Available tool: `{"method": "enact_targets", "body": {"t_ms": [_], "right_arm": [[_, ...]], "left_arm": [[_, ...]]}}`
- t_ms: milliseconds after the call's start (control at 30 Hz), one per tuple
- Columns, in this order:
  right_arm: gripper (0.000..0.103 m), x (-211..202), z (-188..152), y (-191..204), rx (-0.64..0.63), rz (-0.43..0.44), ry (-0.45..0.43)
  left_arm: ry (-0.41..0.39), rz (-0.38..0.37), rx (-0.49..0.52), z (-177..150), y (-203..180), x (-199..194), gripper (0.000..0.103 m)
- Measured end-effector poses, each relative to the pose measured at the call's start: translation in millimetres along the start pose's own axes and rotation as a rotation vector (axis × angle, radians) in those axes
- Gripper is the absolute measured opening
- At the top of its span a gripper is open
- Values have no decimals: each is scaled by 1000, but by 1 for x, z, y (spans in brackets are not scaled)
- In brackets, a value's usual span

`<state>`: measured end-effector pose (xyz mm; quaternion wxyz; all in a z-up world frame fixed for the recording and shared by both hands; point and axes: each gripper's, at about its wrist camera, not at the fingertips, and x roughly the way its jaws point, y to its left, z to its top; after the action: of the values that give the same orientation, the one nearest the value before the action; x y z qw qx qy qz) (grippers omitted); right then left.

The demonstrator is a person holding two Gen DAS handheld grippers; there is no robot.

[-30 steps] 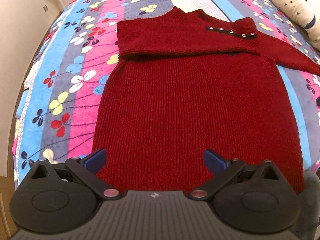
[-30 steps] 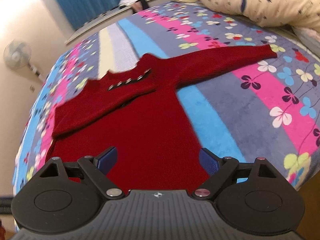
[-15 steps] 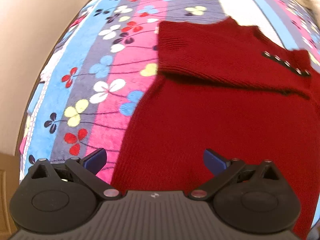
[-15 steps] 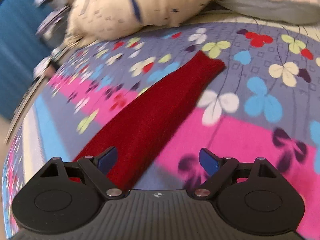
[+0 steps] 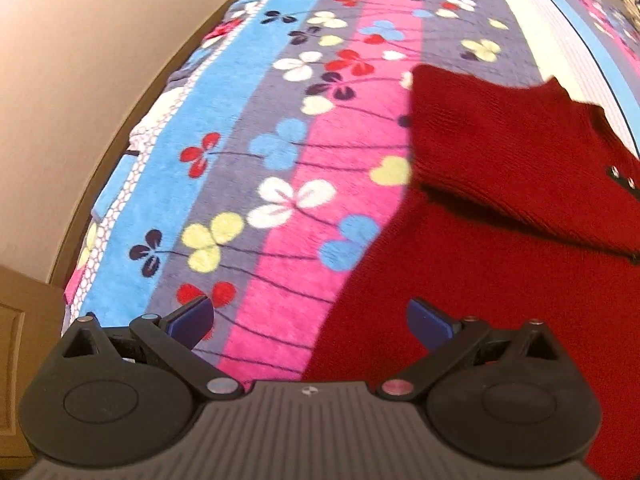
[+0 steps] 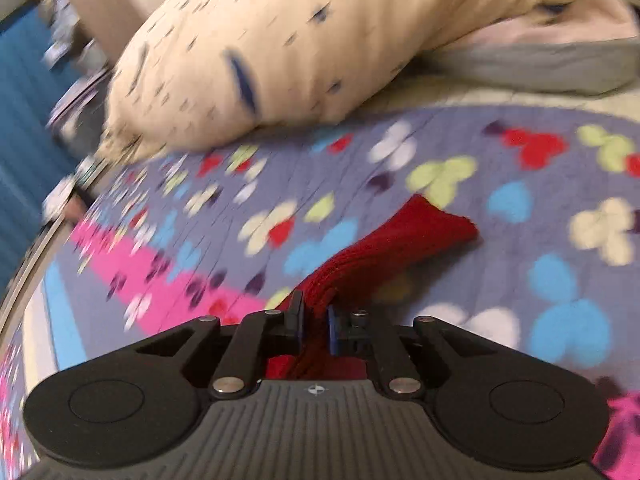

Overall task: Fold small clothes
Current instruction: 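Grasp the sleeve cuff with the right gripper and lift it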

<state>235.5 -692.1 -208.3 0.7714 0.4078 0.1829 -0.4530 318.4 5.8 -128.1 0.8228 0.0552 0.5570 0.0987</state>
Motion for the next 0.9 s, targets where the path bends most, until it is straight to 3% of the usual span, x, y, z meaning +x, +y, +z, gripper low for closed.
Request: {"method": "enact_targets", "body": {"t_ms": [33, 133, 233, 333, 400, 533, 633, 700, 733, 800, 900], "right_arm": [[11, -1, 2, -3, 7, -35, -7], [11, 21, -7, -1, -69, -151, 85], [11, 13, -13, 17, -102, -128, 46], [11, -28, -24, 71, -300, 18, -49], [11, -67, -44, 116, -445, 176, -101], [11, -157, -136, 197, -715, 538, -112], [14, -194, -239, 234, -879, 746, 32], [46, -189, -298, 243, -964, 777, 267], [47, -184, -322, 239, -983, 753, 391], [47, -180, -336, 220, -1000, 752, 487], [51, -173, -298, 195, -981, 707, 437]], "left_arm": [[-1, 2, -5, 0, 4, 2, 103], [9, -7, -14, -2, 13, 6, 103], [15, -14, -29, -5, 25, 9, 103], [11, -6, -46, -4, 38, 15, 103], [14, -7, -66, -1, 46, 20, 103], [-2, -8, -100, 4, 60, 22, 103], [-7, -21, -108, 6, 68, 22, 103], [-14, -34, -104, 7, 70, 21, 103], [-21, -40, -100, 8, 70, 21, 103], [-42, -63, -84, 11, 69, 21, 103], [-62, -111, -61, 22, 56, 27, 103]]}}
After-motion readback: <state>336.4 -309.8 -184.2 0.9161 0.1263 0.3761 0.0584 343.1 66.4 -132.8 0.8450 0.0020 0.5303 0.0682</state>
